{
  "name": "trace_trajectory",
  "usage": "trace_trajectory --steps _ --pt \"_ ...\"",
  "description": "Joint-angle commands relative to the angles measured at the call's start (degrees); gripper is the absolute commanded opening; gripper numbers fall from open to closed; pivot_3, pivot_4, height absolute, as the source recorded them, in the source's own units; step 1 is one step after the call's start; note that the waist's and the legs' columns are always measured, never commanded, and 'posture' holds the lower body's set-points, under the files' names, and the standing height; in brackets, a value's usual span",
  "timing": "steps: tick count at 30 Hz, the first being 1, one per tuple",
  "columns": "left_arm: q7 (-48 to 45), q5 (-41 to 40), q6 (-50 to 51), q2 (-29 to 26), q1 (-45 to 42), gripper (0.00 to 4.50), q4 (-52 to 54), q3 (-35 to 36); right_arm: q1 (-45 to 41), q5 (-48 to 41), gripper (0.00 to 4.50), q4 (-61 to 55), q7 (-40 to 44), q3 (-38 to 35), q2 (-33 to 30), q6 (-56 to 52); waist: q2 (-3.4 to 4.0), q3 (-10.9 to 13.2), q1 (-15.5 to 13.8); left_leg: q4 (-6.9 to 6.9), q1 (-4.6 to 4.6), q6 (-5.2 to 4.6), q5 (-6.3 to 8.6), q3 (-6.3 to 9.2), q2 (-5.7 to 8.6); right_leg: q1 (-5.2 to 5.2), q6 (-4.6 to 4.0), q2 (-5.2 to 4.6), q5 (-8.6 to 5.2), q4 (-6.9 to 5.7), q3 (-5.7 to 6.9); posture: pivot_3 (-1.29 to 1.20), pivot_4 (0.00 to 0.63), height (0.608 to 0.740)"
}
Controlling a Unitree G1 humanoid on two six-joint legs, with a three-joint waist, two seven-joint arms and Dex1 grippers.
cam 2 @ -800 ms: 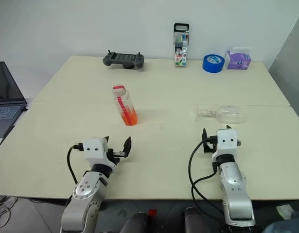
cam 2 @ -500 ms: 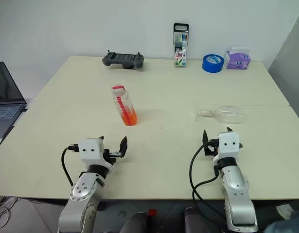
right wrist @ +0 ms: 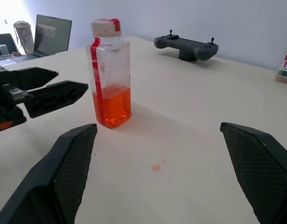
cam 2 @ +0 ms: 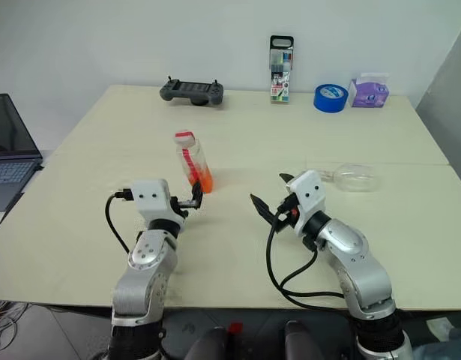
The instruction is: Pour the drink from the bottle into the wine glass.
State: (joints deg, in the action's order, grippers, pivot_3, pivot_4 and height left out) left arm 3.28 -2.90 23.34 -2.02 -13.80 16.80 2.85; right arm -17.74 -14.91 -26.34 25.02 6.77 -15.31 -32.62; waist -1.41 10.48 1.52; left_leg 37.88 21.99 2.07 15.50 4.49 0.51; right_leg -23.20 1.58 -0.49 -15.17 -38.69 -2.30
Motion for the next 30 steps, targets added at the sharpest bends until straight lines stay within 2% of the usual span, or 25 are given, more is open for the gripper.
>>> trace_trajectory --steps 1,18,26,30 --pt "0.22 -0.01 -1.11 0.19 -3.65 4.47 -1.23 0.36 -3.22 -1.61 4.50 0.31 0.84 -1.24 -0.23 -0.19 0.00 0.00 0.00 0.00 -0.01 0.00 0.00 0.01 -0.01 0.00 0.01 0.00 0.00 0.00 0.01 0.00 0.150 0.740" --pt "4.33 0.96 -9.29 -0.28 -17.27 4.47 -18.67 4.01 -4.88 -1.33 4.50 1.97 1.17 -0.35 -0.30 0.46 0.00 0.00 -0.01 -0.01 0.00 0.01 0.00 0.03 -0.01 -0.02 -0.08 0.01 0.09 -0.03 0.03 0.00 0.150 0.740" --pt "2.61 0.71 -12.53 0.02 -21.54 4.47 -27.08 3.25 -5.29 -1.46 4.50 2.00 1.15 0.68 0.11 0.15 0.00 0.00 0.00 -0.01 0.00 0.02 -0.01 0.03 0.01 -0.03 -0.08 0.00 0.10 -0.03 0.03 0.00 0.150 0.740" --pt "2.70 0.56 -12.85 -0.01 -21.43 3.57 -27.50 3.62 -5.31 -1.49 4.50 1.96 1.00 0.61 0.02 0.03 -0.01 0.00 0.01 -0.01 0.01 0.02 -0.01 0.04 0.00 -0.04 -0.08 0.00 0.10 -0.04 0.04 0.00 0.150 0.740"
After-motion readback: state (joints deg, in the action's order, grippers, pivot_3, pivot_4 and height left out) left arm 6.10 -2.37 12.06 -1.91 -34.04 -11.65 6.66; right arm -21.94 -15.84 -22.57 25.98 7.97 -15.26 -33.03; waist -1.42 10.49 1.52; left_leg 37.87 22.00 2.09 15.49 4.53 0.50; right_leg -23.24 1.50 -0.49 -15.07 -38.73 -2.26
